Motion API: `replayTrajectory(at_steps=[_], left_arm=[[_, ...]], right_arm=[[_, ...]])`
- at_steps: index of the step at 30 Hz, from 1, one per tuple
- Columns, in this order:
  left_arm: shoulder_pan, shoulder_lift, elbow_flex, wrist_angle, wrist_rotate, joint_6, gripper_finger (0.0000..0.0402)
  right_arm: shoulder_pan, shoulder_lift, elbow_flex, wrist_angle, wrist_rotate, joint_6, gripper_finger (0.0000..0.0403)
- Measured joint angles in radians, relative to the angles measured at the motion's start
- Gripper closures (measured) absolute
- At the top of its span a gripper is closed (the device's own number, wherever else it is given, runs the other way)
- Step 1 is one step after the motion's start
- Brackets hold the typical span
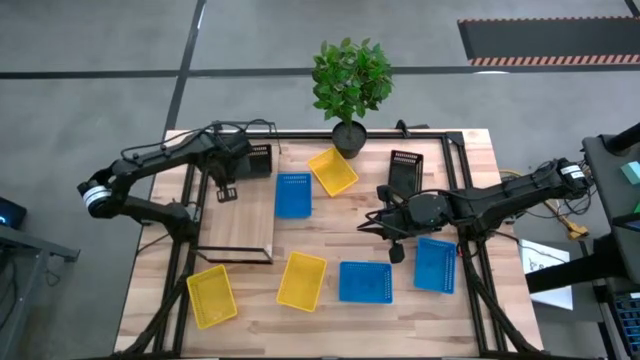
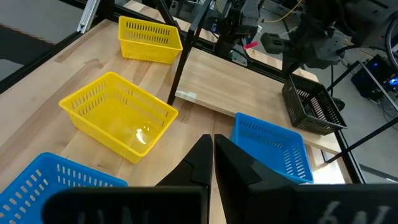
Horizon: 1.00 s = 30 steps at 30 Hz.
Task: Stack baskets on shelf by color
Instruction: Put the bottom left black basket on the shelf, then put the bottom left yellow basket on the shelf
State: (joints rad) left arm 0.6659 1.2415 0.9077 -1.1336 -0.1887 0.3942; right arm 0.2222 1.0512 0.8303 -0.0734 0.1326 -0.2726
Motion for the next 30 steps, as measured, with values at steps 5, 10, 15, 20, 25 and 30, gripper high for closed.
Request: replayTrajectory(at_steps=[5,10,15,20,25,30], left_arm=[[0.0,0.0,0.0,-0.001,-0.038,-0.023,0.0402],[-0.005,-0.008,0.003,-0.008,-0.036,-0.052,0.0402],[-0.054,-0.026,0.093,-0.118,-0.008,-0.193,0.0402],[-0.206,-0.062,0.215,-0.193,0.028,-0.341,0.0402],[-0.478,-0.082,0.329,-0.2,0.031,-0.585,0.0402],[-0.83,-0.067,0.395,-0.158,0.008,-0.916,0.0402]], right_arm=[[0.0,0.0,0.0,-0.003,0.0,0.001,0.0394],[0.0,0.0,-0.005,-0.004,0.0,0.001,0.0394],[0.0,0.0,-0.014,-0.004,0.0,-0.004,0.0394],[0.0,0.0,-0.015,-0.003,0.0,-0.015,0.0394],[0.0,0.0,-0.015,-0.003,0.0,-0.016,0.0394],[0.0,0.0,-0.015,-0.004,0.0,-0.015,0.0394]])
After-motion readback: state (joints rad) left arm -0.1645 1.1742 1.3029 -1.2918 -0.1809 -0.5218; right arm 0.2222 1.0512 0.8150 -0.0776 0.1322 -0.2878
